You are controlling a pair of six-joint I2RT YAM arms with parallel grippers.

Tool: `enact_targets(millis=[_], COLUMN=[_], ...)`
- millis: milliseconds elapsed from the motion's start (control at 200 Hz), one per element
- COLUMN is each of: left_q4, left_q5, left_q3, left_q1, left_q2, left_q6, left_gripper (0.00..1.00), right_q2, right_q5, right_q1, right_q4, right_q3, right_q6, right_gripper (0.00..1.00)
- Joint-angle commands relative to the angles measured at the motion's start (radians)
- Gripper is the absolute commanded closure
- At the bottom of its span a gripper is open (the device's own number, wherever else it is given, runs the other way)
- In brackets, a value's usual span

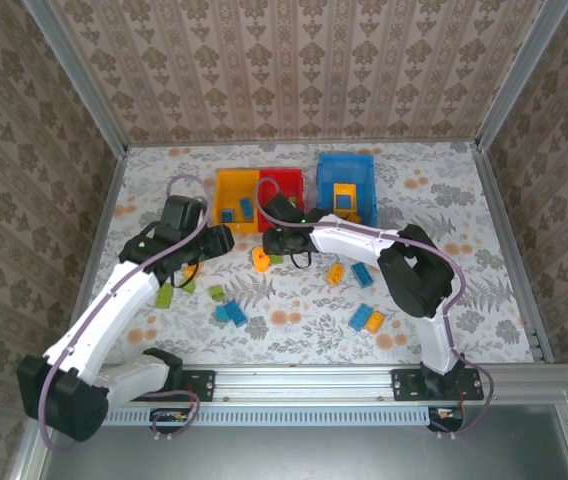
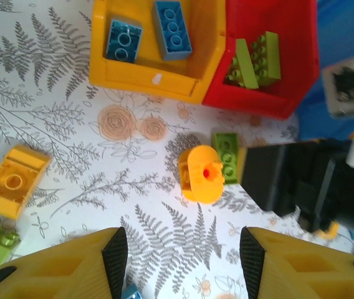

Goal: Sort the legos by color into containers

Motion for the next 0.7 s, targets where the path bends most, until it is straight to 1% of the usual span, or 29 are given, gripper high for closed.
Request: enact_targets(millis=[0, 135, 275, 380, 585, 695], left_q4=[-0.004, -0.018, -0.031, -0.032, -0.024, -0.016], left_q5=[0.051, 0.061, 0.071, 0.076, 0.092, 0.095], left_q3=[-0.022, -0.029, -0.027, -0.030, -0.040, -0.044], left_q1=[0.001, 0.005, 0.007, 0.009, 0.012, 0.012], left_q2=[-0.083, -0.127, -0.136, -0.142, -0.146, -0.147], left_q6=[0.033, 0.036, 0.045, 0.047, 0.046, 0.041], left_gripper=[0.46, 0.46, 0.46, 0.46, 0.46, 0.46], right_q2=[0.051, 0.091, 0.131, 0.158, 0.192, 0.201], right_q5=[0.052, 0.069, 0.048, 0.042, 0.039, 0.061], right_q1=[0.005, 0.005, 0.011, 0.020, 0.028, 0.033], right_q4=[-0.089, -0.100, -0.101, -0.142, -0.178, -0.220], right_q3=[0.069, 0.103, 0.145, 0.174, 0.193, 0.198], right_q6=[0.031, 0.042, 0.041, 0.038, 0.053, 0.046], right_gripper=[0.51, 0.48, 0.45, 0.43, 0.43, 0.44])
